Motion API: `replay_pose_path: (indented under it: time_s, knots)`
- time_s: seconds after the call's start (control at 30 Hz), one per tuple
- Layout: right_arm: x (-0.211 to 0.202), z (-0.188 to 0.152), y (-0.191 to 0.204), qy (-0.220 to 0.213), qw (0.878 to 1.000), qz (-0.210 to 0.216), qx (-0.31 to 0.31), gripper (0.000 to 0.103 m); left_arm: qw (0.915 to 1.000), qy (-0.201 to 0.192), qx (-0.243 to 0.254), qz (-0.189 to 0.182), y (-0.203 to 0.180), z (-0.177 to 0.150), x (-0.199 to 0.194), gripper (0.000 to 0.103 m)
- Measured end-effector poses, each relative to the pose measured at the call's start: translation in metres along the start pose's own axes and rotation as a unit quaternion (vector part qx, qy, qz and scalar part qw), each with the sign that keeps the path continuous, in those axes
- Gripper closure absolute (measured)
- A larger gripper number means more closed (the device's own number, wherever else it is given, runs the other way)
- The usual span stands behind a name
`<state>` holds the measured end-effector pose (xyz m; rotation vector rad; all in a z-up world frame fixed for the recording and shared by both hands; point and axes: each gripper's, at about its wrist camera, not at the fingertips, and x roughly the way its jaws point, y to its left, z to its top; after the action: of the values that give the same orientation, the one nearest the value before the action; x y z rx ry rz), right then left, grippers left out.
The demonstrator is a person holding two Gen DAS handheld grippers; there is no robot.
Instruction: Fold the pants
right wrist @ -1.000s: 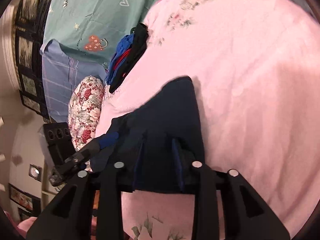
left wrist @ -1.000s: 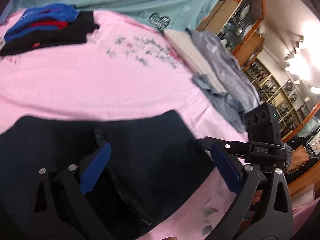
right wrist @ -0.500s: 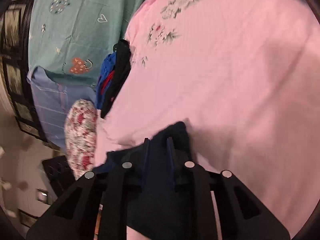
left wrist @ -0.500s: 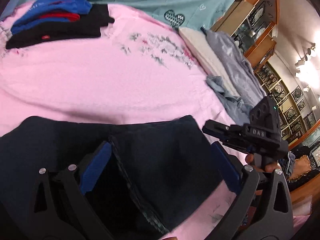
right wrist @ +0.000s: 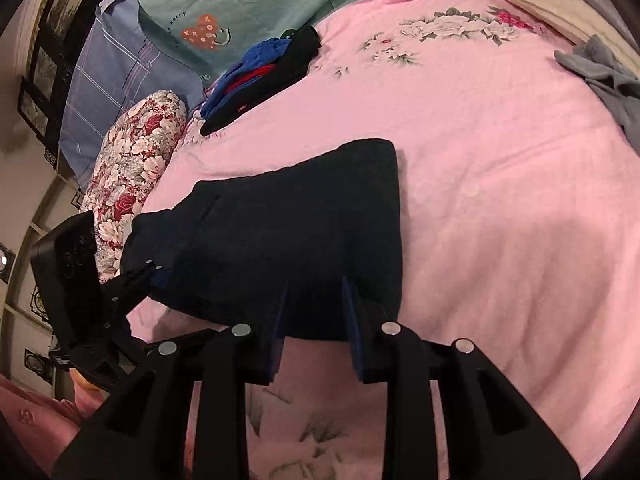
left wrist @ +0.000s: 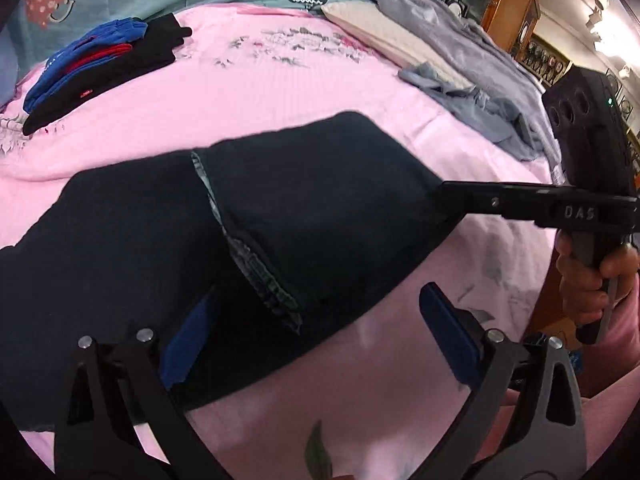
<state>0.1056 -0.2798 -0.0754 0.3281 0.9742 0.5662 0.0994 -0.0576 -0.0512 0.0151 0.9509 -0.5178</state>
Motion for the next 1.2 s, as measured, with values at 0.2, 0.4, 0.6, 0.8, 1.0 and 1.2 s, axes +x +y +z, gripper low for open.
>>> replay_pose_path:
  time_s: [0.2,0.4,0.6,0.8,1.0,1.2]
  knots:
    - [-0.010,0.009,0.024,-0.036,0.999,0.016,-0.034,0.072,0.9988,-0.049,-0.008,-0.006,-0.003,0.014,-0.027,0.003]
    - [0.013,0.014,0.021,-0.012,1.000,0.003,-0.024,0.072,0.9974,-0.063,0.011,-0.034,-0.019,0.026,-0.022,0.002]
    - [0.021,0.006,0.006,-0.005,1.000,0.013,0.000,0.072,0.9995,0.004,0.028,0.015,-0.018,0.012,0.017,0.002]
    - [0.021,0.007,0.012,-0.004,1.000,0.005,-0.007,0.065,0.9998,0.006,-0.016,0.015,0.003,0.008,0.006,0.002]
    - [0.022,0.007,0.026,-0.001,0.999,-0.023,-0.028,0.058,0.9984,-0.011,-0.048,0.029,0.025,0.001,-0.012,0.002]
    - [0.023,0.012,0.047,-0.002,0.998,-0.032,-0.045,0.057,0.9944,-0.039,-0.086,0.047,0.058,-0.008,-0.041,0.002]
